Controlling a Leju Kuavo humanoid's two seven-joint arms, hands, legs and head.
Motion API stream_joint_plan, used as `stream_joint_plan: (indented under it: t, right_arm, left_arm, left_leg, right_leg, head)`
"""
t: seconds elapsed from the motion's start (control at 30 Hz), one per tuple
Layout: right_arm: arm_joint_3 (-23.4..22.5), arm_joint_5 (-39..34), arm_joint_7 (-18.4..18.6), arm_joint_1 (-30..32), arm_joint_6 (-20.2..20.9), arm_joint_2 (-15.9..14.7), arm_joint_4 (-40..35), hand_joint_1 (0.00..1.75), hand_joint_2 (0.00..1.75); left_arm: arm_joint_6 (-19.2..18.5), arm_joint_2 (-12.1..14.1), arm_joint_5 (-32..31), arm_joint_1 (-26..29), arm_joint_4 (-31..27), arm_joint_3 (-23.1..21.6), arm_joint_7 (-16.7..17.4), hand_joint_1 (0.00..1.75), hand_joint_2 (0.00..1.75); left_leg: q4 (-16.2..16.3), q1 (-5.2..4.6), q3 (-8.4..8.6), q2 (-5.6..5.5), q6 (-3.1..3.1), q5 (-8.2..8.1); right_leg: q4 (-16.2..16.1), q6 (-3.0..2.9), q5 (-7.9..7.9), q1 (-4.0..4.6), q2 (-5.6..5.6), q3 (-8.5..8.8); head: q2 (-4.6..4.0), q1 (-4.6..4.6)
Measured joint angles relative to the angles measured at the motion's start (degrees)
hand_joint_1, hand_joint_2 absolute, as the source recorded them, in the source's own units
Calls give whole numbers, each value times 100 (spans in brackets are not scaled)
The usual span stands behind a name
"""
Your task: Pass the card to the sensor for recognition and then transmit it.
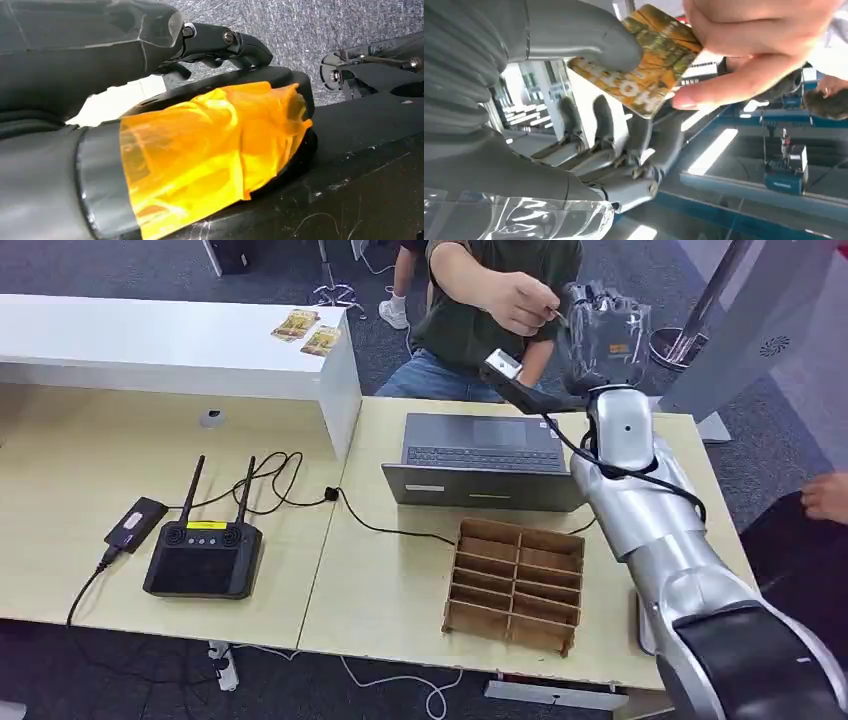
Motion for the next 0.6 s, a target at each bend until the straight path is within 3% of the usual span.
stream_joint_plan:
  t: [0.6]
  right_arm:
    - [-26,-210,-37,-12,31,31,151,0,175]
  left_arm:
    - [0,0,37,1,0,2,0,0,0]
  left_leg:
    - [1,0,0,0,0,1]
  right_leg:
    - [0,-2,2,0,0,0]
  head:
    - [0,0]
